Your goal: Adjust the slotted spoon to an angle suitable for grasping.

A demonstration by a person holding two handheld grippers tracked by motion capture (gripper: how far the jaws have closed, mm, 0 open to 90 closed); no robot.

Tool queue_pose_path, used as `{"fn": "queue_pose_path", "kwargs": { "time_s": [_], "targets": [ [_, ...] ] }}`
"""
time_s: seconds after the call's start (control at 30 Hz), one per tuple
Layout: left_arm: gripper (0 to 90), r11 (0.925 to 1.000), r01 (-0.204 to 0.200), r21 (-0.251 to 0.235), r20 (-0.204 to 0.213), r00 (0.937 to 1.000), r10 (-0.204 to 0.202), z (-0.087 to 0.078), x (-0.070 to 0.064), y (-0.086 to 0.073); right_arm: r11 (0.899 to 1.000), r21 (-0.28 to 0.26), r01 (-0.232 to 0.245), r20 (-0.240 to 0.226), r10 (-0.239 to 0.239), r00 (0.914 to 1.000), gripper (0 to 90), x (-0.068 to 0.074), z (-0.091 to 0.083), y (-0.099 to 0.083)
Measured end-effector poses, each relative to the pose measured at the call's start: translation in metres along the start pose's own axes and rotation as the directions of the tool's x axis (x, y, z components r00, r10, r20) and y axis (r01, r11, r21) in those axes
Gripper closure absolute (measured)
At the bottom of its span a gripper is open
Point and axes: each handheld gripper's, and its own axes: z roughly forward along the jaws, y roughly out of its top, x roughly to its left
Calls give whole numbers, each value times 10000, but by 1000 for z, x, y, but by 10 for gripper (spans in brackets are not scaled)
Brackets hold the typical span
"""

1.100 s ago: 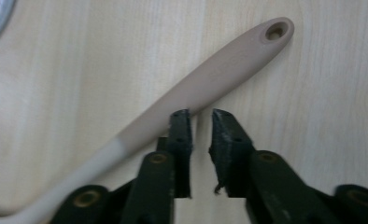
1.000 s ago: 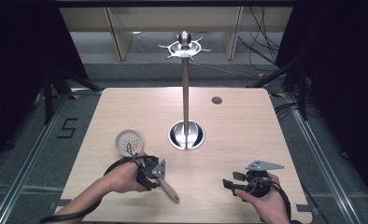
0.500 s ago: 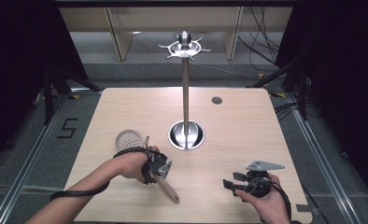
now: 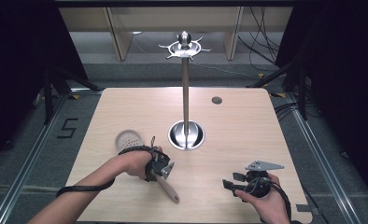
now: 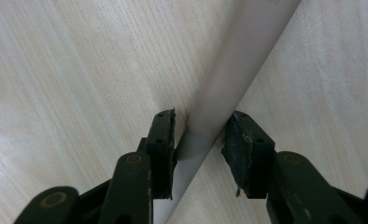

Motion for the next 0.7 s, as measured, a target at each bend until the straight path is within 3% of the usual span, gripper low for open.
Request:
{"fn": "queue_pose_path", "kwargs": {
  "time_s": [0.03, 0.17, 0.37, 0.53, 0.57, 0.67, 0.7],
  "targets": [
    [636, 9990, -353, 269, -22, 9994, 353, -1, 2, 1, 10000, 1, 2, -1, -2, 10000, 443, 0, 0, 0],
    [642, 9999, -70, 98, 53, 10000, 70, 2, 1, 1, 10000, 18, -8, -16, 8, 10000, 443, 0, 0, 0],
    [655, 9991, -363, 236, -23, 9993, 364, 2, 1, 3, 10000, 40, -3, -20, 4, 10000, 442, 0, 0, 0],
    [690, 9983, -538, 209, -554, 9970, 548, 1, 1, 4, 10000, 36, -4, -20, 4, 10000, 441, 0, 0, 0],
    [701, 9968, -679, 413, -717, 9949, 707, -1, 3, 4, 10000, 34, -4, -18, 4, 10000, 441, 0, 0, 0],
    [741, 9988, -394, 301, -1235, 9914, 428, -6, 6, 4, 10000, 35, -35, -15, 35, 10000, 441, 0, 0, 0],
    [745, 9998, 24, 202, -1327, 9912, 3, -11, 8, 3, 10000, 32, -34, -15, 35, 10000, 441, 0, 0, 0]
  ]
}}
